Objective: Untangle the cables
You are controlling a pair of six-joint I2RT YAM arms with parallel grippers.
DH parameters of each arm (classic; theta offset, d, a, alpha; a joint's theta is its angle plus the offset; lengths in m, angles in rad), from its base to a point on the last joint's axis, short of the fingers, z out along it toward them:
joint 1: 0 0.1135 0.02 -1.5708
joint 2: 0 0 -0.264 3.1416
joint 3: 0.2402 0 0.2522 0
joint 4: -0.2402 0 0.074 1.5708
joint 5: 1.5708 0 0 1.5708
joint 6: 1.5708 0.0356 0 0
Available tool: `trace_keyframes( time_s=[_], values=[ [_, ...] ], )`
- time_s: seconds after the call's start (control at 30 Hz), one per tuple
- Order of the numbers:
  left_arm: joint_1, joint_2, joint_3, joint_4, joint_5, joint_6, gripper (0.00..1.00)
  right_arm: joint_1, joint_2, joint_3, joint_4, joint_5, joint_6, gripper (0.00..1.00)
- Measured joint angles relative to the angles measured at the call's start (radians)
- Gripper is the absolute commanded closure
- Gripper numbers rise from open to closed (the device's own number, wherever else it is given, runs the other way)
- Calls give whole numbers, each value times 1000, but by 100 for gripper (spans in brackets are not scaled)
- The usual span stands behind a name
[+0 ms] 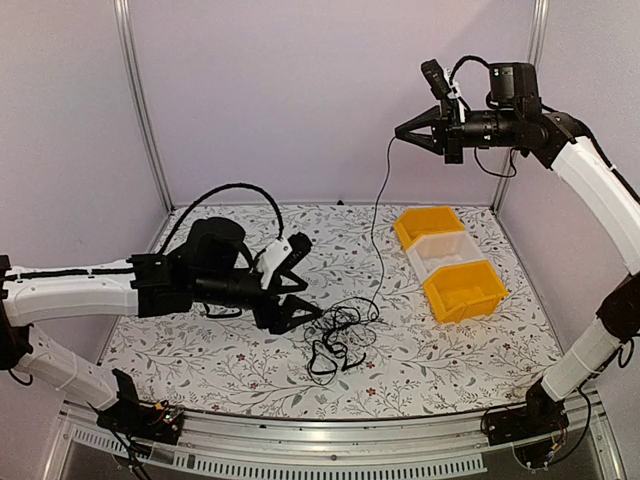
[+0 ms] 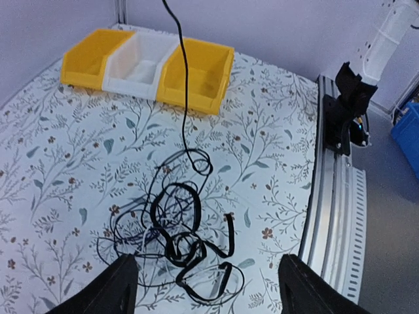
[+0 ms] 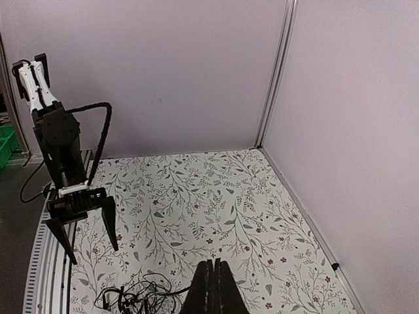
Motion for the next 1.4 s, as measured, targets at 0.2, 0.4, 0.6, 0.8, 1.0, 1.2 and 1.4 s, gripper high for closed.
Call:
trace_keyframes(
  time_s=[0.2,0.4,0.6,0.8,1.0,1.2,1.4],
  values=[
    [3,67,69,215,-54,27,38,9,7,30,0,0,18,100],
    [3,283,99,396,-72,-2,42,25,13,101,-1,0,18,100],
    [3,413,127,506,-55,-10,51,27,19,132,0,-3,21,100],
    [9,432,151,601,-34,-22,81,32,34,133,-1,-2,22,100],
    [37,440,163,671,-10,-44,100,32,35,129,1,-2,25,100],
    [49,439,139,737,-8,-86,100,33,21,25,53,29,24,48],
    [53,383,71,788,-80,-165,100,34,-23,-381,216,75,59,40]
  ],
)
